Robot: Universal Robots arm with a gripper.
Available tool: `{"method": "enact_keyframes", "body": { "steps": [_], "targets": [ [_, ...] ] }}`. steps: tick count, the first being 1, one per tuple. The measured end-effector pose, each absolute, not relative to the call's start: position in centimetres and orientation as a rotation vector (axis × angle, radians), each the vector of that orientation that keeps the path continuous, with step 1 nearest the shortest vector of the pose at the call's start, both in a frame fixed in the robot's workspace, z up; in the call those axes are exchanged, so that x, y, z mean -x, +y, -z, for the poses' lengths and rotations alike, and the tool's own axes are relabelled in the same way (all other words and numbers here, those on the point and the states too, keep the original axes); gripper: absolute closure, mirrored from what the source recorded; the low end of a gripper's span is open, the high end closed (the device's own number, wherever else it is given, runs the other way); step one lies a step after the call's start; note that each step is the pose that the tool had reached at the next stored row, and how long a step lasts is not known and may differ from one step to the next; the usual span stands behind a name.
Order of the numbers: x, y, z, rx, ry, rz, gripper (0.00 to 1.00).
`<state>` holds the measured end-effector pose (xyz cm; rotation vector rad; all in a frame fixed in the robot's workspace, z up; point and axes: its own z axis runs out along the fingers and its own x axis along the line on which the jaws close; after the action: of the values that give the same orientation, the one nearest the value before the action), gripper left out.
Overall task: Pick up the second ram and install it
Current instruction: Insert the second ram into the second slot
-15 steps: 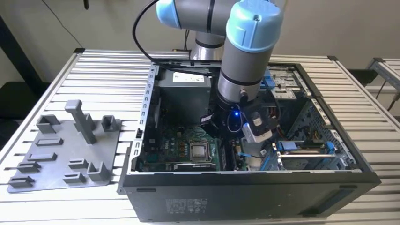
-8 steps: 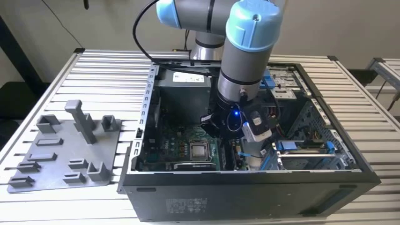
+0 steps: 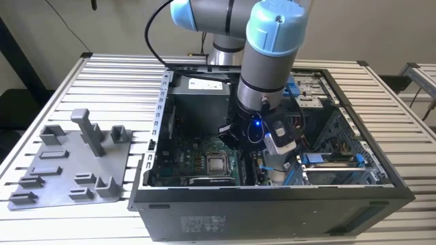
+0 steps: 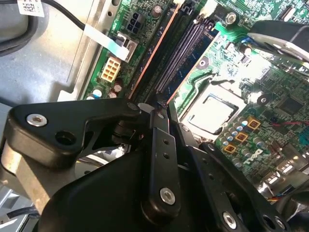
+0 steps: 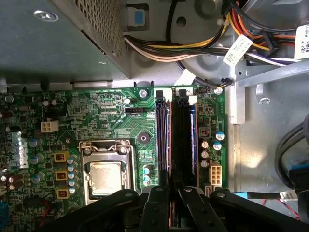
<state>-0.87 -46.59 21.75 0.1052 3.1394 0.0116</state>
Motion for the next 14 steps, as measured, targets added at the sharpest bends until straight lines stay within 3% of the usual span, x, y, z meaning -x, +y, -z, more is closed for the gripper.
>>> {"method": "enact_keyframes", "body": {
  "steps": [14],
  "targets": [
    [0.79,-46.59,-21.80,-0.034,3.141,-0.012,0.86]
  ]
}}
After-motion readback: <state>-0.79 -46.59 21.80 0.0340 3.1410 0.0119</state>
